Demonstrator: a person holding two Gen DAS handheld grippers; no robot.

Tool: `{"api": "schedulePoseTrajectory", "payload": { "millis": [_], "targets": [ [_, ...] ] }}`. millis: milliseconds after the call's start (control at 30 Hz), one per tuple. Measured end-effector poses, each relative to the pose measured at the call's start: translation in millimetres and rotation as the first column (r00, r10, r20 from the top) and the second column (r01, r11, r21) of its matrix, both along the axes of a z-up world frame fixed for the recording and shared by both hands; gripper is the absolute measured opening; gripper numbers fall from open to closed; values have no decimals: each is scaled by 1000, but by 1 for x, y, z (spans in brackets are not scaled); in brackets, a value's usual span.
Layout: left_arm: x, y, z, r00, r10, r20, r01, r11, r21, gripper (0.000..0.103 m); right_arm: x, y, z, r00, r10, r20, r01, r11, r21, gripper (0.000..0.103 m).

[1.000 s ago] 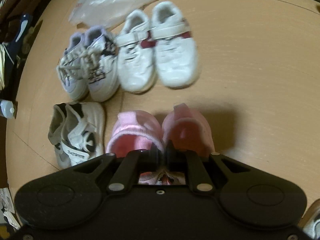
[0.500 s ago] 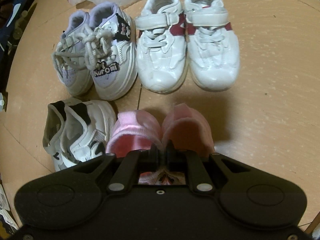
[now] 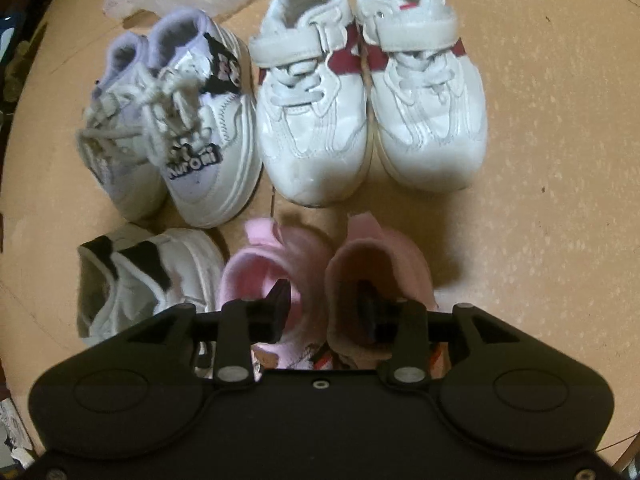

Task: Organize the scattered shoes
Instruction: 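Open the right tool and move it to the white mesh sneakers, then grasp the white mesh sneaker pair with black THX bands using the right tool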

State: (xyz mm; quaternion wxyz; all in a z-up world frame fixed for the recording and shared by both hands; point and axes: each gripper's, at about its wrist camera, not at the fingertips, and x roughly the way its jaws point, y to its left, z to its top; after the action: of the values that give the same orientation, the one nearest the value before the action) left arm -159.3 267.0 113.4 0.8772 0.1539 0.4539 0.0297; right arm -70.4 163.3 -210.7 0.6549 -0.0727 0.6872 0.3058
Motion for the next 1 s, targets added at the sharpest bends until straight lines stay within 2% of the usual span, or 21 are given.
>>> {"api": "schedulePoseTrajectory", "payload": {
  "millis": [167, 267, 467, 533, 700, 833, 933, 1000],
  "targets": [
    [7, -6, 1, 1000, -8, 8, 8, 1000, -3, 89, 14, -33, 24, 1000, 17, 8, -17, 998, 55, 39],
    [10, -14, 1, 1000, -22, 8, 22, 1000, 2, 89, 33, -72, 44, 999, 15, 45, -18, 998, 56, 39],
    [18, -30, 5, 999, -44, 16, 44, 999, 15, 89, 75, -189, 81, 987, -85, 133, 87, 996, -10, 45],
    [22, -41, 7, 998, -68, 17, 68, 997, 27, 89, 84, -243, 90, 977, -140, 161, 150, 987, -53, 46],
    [31, -66, 5, 993, -121, -4, 121, 991, 51, 89, 84, -342, 95, 956, -230, 181, 256, 956, -140, 46],
    [42, -89, 2, 987, -160, -16, 160, 984, 76, 89, 61, -409, 79, 949, -273, 159, 302, 933, -198, 46],
    [50, -108, 1, 982, -189, -22, 191, 978, 89, 89, 44, -435, 64, 940, -322, 110, 338, 922, -190, 46],
    [56, -122, 1, 977, -211, -24, 212, 973, 93, 89, 35, -433, 56, 947, -312, 72, 320, 934, -158, 46]
  ]
}}
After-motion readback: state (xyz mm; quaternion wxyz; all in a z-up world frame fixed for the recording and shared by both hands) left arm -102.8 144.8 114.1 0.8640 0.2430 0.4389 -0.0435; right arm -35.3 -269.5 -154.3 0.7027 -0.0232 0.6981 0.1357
